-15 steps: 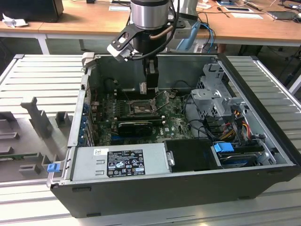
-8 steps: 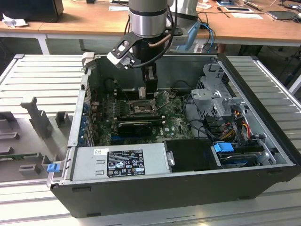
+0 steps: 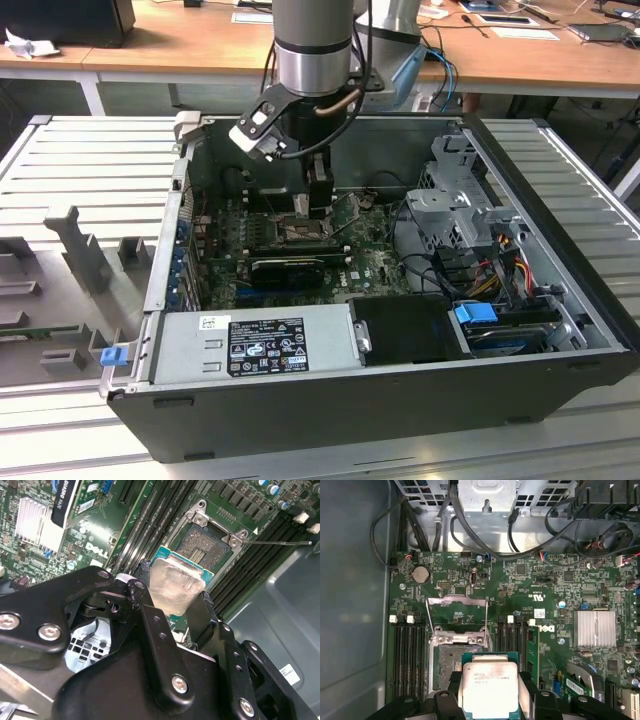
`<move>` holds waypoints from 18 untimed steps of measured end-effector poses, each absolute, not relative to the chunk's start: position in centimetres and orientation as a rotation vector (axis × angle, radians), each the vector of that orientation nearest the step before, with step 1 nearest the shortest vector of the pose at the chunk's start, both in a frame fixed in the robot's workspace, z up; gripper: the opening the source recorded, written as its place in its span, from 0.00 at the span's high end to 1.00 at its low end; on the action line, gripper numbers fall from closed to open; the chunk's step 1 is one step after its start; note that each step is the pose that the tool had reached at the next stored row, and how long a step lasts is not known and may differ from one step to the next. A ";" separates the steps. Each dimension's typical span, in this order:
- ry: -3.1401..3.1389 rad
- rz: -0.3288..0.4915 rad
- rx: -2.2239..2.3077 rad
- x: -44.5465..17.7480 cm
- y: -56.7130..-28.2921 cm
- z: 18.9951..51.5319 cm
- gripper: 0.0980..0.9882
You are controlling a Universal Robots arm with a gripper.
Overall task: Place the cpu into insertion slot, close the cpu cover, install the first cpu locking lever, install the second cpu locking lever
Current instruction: 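Place the cpu into insertion slot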
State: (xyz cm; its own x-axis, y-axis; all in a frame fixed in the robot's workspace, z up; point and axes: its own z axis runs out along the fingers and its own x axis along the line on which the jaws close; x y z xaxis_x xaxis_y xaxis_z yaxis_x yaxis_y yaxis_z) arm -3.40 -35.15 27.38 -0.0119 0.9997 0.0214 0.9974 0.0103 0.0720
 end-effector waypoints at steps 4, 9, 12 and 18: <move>2.208 0.103 2.183 -3.4 -35.0 26.5 0.52; 2.208 0.104 2.183 -3.7 -34.7 25.5 0.52; 2.208 0.105 2.183 -4.0 -34.3 25.2 0.52; 2.208 0.105 2.184 -4.1 -33.6 24.1 0.52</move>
State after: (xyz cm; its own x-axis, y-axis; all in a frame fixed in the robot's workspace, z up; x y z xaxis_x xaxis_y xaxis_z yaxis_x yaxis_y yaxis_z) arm -4.14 -33.57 24.10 -0.0120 0.9997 0.0229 0.9973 0.0103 0.0720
